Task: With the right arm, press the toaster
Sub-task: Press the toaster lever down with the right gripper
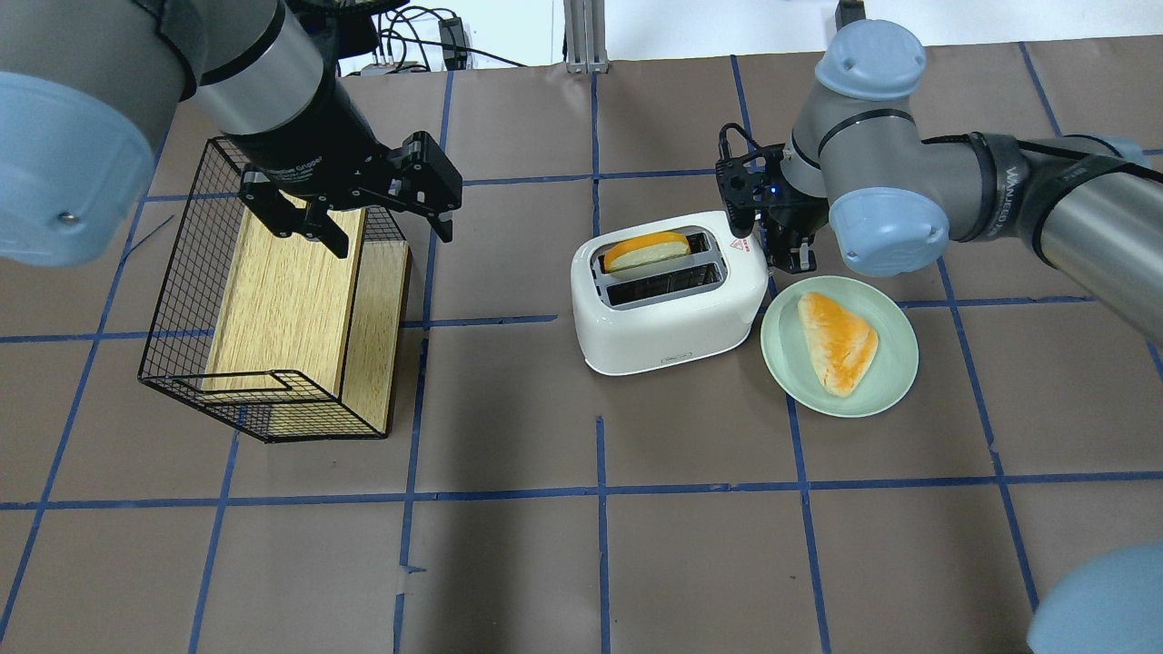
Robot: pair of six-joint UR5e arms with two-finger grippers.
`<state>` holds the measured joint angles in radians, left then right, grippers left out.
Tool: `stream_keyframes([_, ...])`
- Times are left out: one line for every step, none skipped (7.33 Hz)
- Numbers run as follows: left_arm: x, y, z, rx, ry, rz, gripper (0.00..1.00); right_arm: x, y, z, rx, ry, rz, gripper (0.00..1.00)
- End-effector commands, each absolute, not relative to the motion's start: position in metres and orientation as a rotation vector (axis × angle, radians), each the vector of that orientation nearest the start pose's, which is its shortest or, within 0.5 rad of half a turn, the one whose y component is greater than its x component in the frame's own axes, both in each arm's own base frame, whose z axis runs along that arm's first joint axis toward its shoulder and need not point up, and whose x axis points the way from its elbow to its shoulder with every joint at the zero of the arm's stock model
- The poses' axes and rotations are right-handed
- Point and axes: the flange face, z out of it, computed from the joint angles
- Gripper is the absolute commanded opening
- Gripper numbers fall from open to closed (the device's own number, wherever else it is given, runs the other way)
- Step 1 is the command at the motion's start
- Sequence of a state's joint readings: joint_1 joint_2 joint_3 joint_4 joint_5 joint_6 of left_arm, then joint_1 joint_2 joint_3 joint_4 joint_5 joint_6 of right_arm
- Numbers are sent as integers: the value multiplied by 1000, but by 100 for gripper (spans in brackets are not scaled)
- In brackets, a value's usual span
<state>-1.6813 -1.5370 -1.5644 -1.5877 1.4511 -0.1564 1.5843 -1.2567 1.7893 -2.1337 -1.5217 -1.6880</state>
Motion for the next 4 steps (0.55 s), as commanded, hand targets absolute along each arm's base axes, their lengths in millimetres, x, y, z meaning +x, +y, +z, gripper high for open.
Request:
stream_keyframes([-197, -461, 506, -73, 3262, -11, 100, 145, -574, 264, -2357, 2072, -101, 5])
stream_keyframes([-197, -461, 506, -73, 3262, -11, 100, 145, -574, 263, -2356, 2071, -99, 5])
stream_keyframes([-197, -461, 506, -73, 3262, -11, 100, 145, -571, 260, -2350, 2070, -94, 5])
stream_keyframes([-197, -461, 506, -73, 3262, -11, 100, 145, -570, 259, -2348, 2068, -91, 5])
